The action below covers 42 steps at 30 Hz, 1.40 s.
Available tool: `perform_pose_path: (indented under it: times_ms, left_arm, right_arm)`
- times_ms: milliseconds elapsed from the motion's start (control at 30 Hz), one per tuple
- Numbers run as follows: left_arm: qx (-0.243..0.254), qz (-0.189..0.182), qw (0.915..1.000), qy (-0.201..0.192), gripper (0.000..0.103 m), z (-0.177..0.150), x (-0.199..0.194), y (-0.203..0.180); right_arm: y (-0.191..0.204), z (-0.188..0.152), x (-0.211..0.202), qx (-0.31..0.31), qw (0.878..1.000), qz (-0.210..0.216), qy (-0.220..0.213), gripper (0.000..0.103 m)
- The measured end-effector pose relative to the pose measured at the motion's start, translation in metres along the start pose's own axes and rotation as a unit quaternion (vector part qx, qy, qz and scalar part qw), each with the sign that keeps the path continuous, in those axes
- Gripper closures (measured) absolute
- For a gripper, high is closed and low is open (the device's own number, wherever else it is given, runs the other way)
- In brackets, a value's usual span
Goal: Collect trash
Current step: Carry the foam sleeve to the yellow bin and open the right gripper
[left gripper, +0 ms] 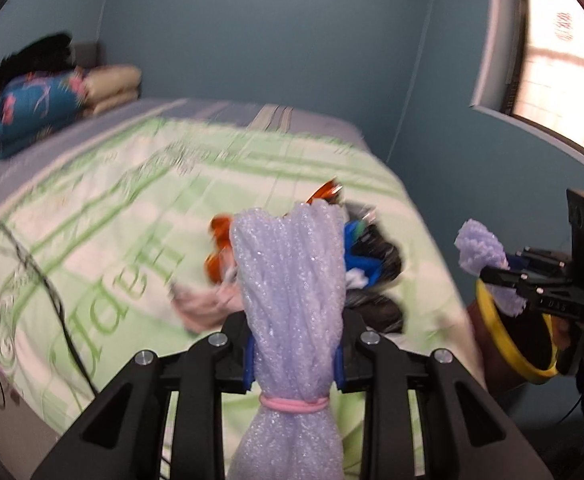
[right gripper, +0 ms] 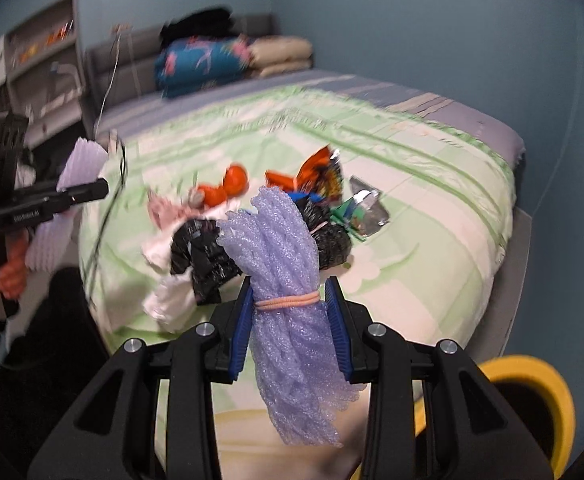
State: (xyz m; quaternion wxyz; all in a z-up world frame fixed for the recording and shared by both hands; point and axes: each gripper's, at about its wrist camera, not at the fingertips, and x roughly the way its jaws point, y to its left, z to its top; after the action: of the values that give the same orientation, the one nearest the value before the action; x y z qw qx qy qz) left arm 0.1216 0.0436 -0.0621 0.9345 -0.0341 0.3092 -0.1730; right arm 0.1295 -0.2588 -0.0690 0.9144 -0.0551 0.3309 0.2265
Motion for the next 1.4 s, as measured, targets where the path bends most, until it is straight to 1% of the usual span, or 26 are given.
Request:
perform_pose_path:
  times_ms: [133,267,300,367,500,567,633,767,833,900,1000,1067,1133,1233,1367,1400]
  left_arm:
    - [0.030,-0.013,0.9988,-0.036,0.077,0.024,-0.017,-0.042]
    - [0.049,-0.029,0.9955,-0.075,0.077,0.041,-0.035,-0.083]
    - [0.055,-0.034,0.9943,-0.085,0.077,0.045,-0.038,-0.093]
    - [0.062,-0.042,0.9924,-0.097,0.077,0.053,-0.042,-0.114]
    - [0.066,-0.060,0.9911,-0.099,0.077,0.063,-0.042,-0.147]
    - [0.068,-0.078,0.9901,-0.095,0.077,0.067,-0.040,-0.166]
    - [0.072,-0.088,0.9888,-0.096,0.077,0.071,-0.039,-0.181]
    - [0.078,-0.129,0.9849,-0.085,0.077,0.088,-0.032,-0.215]
    - [0.094,-0.135,0.9824,-0.089,0.077,0.094,-0.026,-0.236]
    - [0.107,-0.150,0.9795,-0.082,0.077,0.096,-0.019,-0.255]
    - [0.111,-0.172,0.9770,-0.059,0.077,0.089,0.000,-0.279]
    - [0.114,-0.182,0.9758,-0.042,0.077,0.081,0.017,-0.293]
    - [0.117,-0.187,0.9749,-0.027,0.077,0.072,0.033,-0.302]
    - [0.120,-0.201,0.9721,0.002,0.077,0.058,0.056,-0.314]
    - [0.135,-0.202,0.9695,0.032,0.077,0.039,0.078,-0.322]
    - [0.137,-0.203,0.9688,0.039,0.077,0.036,0.083,-0.324]
  right_arm:
    - [-0.012,-0.009,-0.038,0.037,0.998,-0.006,-0.050,0.070]
    - [-0.027,-0.015,-0.069,0.072,0.993,-0.015,-0.091,0.070]
    - [-0.031,-0.017,-0.079,0.082,0.991,-0.019,-0.106,0.070]
    - [-0.035,-0.018,-0.091,0.094,0.987,-0.027,-0.124,0.070]
    - [-0.046,-0.024,-0.121,0.117,0.977,-0.061,-0.170,0.070]
    - [-0.052,-0.029,-0.133,0.130,0.970,-0.076,-0.189,0.070]
    - [-0.060,-0.035,-0.146,0.148,0.962,-0.099,-0.208,0.070]
    - [-0.078,-0.048,-0.175,0.183,0.944,-0.136,-0.240,0.069]
    - [-0.085,-0.053,-0.186,0.193,0.938,-0.151,-0.247,0.069]
    - [-0.087,-0.059,-0.195,0.200,0.931,-0.174,-0.251,0.068]
    - [-0.096,-0.071,-0.205,0.215,0.923,-0.201,-0.248,0.068]
    - [-0.103,-0.077,-0.207,0.224,0.920,-0.209,-0.242,0.068]
    - [-0.112,-0.086,-0.208,0.238,0.915,-0.226,-0.235,0.068]
    - [-0.125,-0.097,-0.206,0.257,0.910,-0.234,-0.226,0.068]
    - [-0.144,-0.111,-0.200,0.285,0.905,-0.235,-0.210,0.067]
    - [-0.146,-0.111,-0.193,0.290,0.905,-0.233,-0.205,0.067]
